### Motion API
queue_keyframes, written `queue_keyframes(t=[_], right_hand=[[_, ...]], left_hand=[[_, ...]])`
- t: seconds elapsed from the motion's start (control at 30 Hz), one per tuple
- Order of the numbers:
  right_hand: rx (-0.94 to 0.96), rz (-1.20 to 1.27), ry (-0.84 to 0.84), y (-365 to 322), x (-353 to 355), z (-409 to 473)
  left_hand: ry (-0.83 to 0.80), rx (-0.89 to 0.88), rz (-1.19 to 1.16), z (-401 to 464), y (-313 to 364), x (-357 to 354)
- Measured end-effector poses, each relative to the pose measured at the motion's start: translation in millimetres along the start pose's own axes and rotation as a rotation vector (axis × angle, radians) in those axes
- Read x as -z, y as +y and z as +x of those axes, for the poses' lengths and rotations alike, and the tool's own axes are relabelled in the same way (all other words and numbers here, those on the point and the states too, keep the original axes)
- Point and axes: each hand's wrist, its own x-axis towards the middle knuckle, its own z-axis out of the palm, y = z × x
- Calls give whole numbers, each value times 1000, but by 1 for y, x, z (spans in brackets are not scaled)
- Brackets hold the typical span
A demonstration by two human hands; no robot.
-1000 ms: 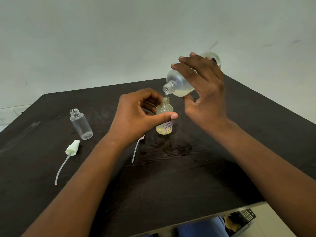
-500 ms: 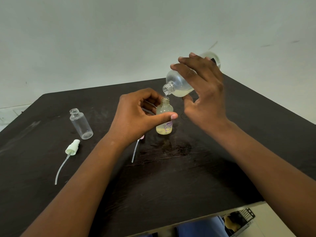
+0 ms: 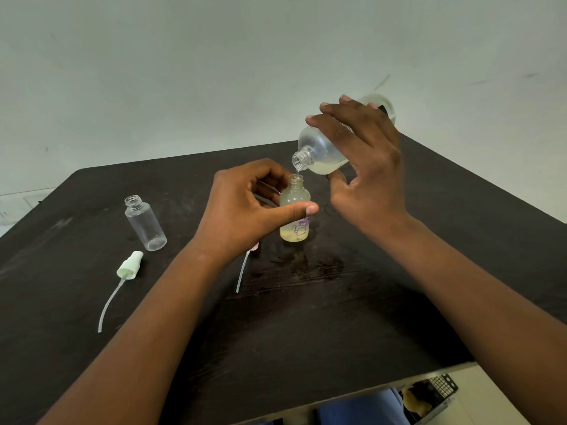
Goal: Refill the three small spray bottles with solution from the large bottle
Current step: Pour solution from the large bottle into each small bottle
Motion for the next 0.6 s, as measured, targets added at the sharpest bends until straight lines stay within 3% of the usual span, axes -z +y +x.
queue_keyframes(t=[0.3, 0.6], right_hand=[[-7, 36, 10, 2, -2, -1], [-166, 41, -29, -7, -1, -2]], left_hand=[[4, 1, 0, 0, 0, 0], [67, 13, -61, 1, 1, 3]])
